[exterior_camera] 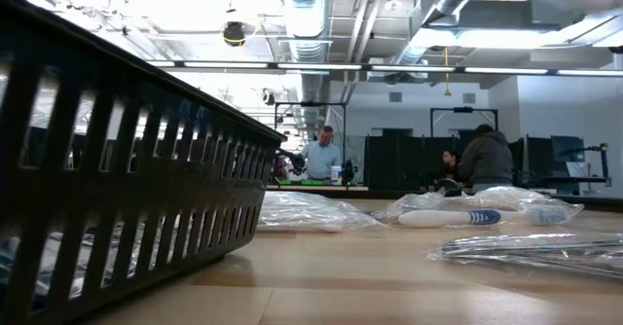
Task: Pick & Place Travel size toiletries
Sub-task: Put the red toothbrush into the right red bin
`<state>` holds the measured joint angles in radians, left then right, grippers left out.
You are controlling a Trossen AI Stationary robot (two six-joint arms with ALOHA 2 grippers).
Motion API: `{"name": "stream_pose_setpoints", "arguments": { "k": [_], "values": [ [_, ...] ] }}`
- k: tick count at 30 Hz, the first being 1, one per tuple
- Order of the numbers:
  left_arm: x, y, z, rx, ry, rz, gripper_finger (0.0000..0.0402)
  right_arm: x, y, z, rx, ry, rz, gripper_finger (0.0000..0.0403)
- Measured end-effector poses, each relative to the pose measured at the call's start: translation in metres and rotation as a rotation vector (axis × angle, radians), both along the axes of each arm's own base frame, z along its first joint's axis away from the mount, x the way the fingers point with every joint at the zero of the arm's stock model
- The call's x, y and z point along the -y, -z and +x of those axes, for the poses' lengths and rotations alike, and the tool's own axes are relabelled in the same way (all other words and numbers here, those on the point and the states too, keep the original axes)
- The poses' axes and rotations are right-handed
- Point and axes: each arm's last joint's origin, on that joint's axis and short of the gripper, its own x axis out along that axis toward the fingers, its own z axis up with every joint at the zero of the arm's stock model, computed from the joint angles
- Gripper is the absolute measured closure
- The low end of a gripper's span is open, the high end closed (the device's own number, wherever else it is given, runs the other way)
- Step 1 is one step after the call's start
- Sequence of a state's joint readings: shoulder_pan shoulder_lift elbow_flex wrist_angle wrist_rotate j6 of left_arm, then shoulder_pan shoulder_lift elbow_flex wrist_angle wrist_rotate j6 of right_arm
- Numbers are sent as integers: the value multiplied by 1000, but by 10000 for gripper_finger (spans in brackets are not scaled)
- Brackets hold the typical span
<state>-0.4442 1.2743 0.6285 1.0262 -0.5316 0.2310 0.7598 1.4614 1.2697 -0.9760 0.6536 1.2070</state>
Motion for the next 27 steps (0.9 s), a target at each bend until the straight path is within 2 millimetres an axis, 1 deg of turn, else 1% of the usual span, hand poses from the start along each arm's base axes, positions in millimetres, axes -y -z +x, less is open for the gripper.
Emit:
{"name": "stream_pose_setpoints", "arguments": {
  "k": [6,12,16,20,24,27],
  "values": [
    [0,0,0,-2,1,-1,76,-29,9,-58,-80,152,145,387],
    [0,1,0,-5,2,0,78,-69,30,-103,-192,245,306,389],
    [0,1,0,-6,2,1,76,-88,47,-130,-308,318,340,388],
    [0,1,0,-6,2,1,78,-99,61,-136,-393,327,328,384],
    [0,1,0,-7,2,2,76,-99,70,-132,-500,387,273,387],
    [0,1,0,-7,2,2,76,-95,70,-130,-554,417,253,387]
  ]
}}
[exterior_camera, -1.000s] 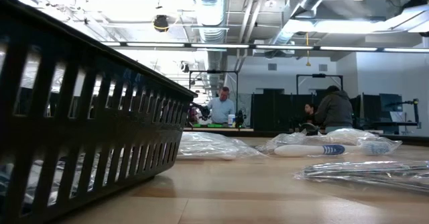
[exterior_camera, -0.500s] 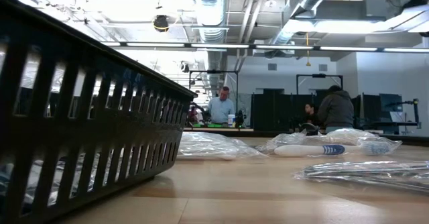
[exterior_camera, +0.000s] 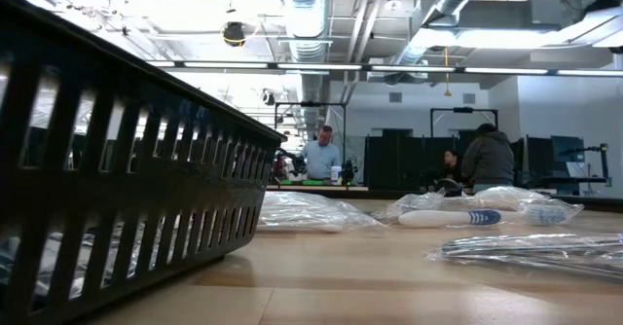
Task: Pick & Place Travel size toiletries
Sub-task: Put the red toothbrush into the right red bin
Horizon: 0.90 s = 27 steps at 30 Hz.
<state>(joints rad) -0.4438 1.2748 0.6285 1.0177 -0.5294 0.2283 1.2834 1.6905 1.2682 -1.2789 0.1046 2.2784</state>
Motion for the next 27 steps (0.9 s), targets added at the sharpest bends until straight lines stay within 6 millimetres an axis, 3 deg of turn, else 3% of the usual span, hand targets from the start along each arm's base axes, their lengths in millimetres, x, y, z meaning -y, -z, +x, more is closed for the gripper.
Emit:
{"name": "stream_pose_setpoints", "arguments": {
  "k": [27],
  "values": [
    [0,2,0,-10,3,5,77,1,0,6,-11,-3,10,351]
  ]
}}
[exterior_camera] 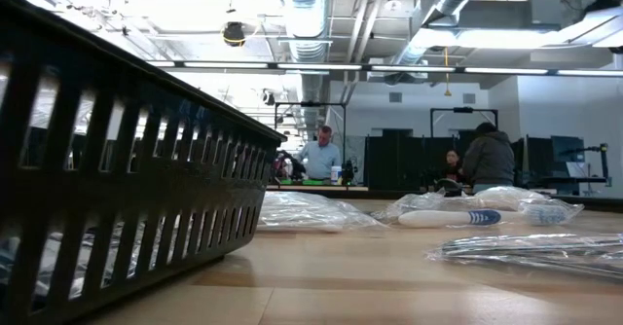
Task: Pick & Place Travel size toiletries
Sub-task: Put the red toothbrush into the right red bin, then put the cotton pack into the left black bin
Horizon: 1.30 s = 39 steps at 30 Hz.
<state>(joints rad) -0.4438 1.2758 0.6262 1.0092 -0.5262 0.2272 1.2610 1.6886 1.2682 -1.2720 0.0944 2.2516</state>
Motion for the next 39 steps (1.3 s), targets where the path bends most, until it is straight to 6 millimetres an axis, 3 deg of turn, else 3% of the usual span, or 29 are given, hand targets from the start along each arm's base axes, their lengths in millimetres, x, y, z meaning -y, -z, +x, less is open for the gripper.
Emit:
{"name": "stream_pose_setpoints", "arguments": {
  "k": [33,39],
  "values": [
    [0,2,0,-13,7,-14,77,20,-14,8,-7,13,-59,350],
    [0,2,1,-20,4,-11,77,23,-14,17,0,-15,-66,348]
  ]
}}
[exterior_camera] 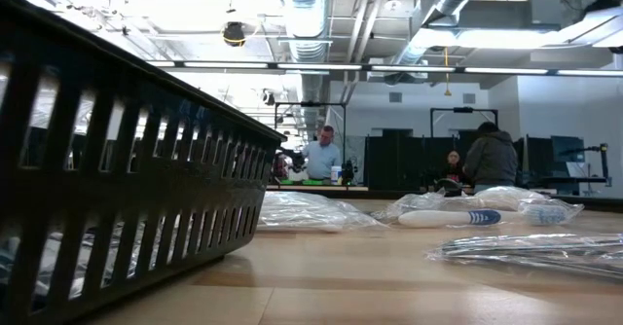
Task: Pick & Place Travel size toiletries
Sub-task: Put the cotton pack into the left black bin
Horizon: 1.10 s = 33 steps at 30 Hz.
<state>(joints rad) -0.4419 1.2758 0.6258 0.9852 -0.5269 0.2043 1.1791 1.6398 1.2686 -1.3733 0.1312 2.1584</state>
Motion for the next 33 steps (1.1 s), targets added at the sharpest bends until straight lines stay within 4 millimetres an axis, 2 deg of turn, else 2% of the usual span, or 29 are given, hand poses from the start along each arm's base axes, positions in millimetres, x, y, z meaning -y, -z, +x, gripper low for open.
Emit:
{"name": "stream_pose_setpoints", "arguments": {
  "k": [4,10,15,18,28,33],
  "values": [
    [0,0,0,-1,0,1,77,2,0,9,-5,-25,11,326],
    [-1,0,0,-5,-7,1,77,6,0,19,-18,-68,15,260],
    [-8,4,4,-33,-29,-16,77,10,0,26,-25,-98,8,215],
    [-14,7,7,-65,-46,-35,80,12,-2,30,34,-142,-30,197],
    [-20,12,11,-112,-69,-35,100,3,-57,51,456,-393,-210,180],
    [-18,8,15,-169,-70,-16,105,1,-79,56,599,-481,-337,179]
  ]
}}
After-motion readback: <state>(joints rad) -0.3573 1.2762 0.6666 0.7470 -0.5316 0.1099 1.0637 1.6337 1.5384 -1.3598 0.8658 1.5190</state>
